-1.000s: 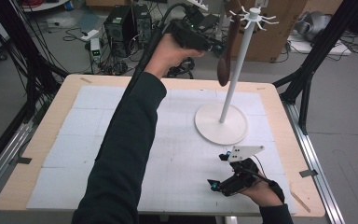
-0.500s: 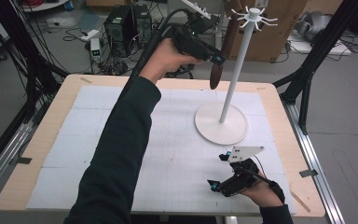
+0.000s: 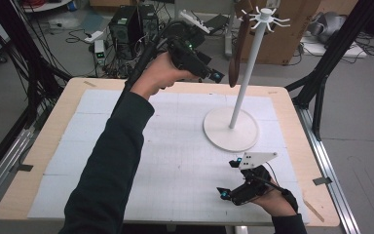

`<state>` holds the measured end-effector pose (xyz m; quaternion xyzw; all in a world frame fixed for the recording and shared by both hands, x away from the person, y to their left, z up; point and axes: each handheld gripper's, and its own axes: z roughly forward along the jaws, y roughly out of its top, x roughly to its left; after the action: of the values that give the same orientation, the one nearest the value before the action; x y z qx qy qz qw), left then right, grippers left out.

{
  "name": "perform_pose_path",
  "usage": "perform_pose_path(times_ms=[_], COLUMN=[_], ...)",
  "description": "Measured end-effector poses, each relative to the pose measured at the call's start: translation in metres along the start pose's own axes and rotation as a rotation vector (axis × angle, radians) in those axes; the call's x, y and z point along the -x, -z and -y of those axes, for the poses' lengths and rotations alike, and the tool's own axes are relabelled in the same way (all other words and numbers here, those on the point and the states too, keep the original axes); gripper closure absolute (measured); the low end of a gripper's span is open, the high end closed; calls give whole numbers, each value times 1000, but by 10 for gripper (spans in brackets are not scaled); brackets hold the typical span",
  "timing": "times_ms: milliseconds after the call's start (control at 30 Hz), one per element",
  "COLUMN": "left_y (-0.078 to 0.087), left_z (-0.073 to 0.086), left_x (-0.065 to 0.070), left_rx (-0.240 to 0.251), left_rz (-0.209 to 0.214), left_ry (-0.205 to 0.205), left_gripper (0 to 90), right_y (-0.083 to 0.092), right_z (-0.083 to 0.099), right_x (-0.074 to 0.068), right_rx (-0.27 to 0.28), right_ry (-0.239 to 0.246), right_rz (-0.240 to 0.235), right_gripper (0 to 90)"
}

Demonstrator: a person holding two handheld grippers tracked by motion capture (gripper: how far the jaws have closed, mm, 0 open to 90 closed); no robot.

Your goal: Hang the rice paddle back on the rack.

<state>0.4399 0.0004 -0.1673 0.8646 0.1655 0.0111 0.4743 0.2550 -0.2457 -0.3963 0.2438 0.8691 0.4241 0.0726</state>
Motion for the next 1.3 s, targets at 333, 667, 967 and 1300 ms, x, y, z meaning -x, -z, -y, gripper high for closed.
perform_pose_path(times_ms=[333, 667, 967, 1300], left_y=[4, 15, 24, 36], left_z=[23, 57, 98, 134], left_x=[10, 23, 30, 49], left_rx=[-23, 1, 6, 44], left_rz=[-39, -59, -68, -69], left_ry=[0, 8, 20, 10], left_gripper=[16, 16, 16, 16], right_y=[3, 4, 6, 8], right_z=[-2, -2, -2, -2], right_x=[0, 0, 2, 3], right_rx=[12, 21, 33, 63], right_ry=[1, -5, -15, -30], right_rz=[3, 8, 18, 21], right_gripper=[2, 2, 2, 1])
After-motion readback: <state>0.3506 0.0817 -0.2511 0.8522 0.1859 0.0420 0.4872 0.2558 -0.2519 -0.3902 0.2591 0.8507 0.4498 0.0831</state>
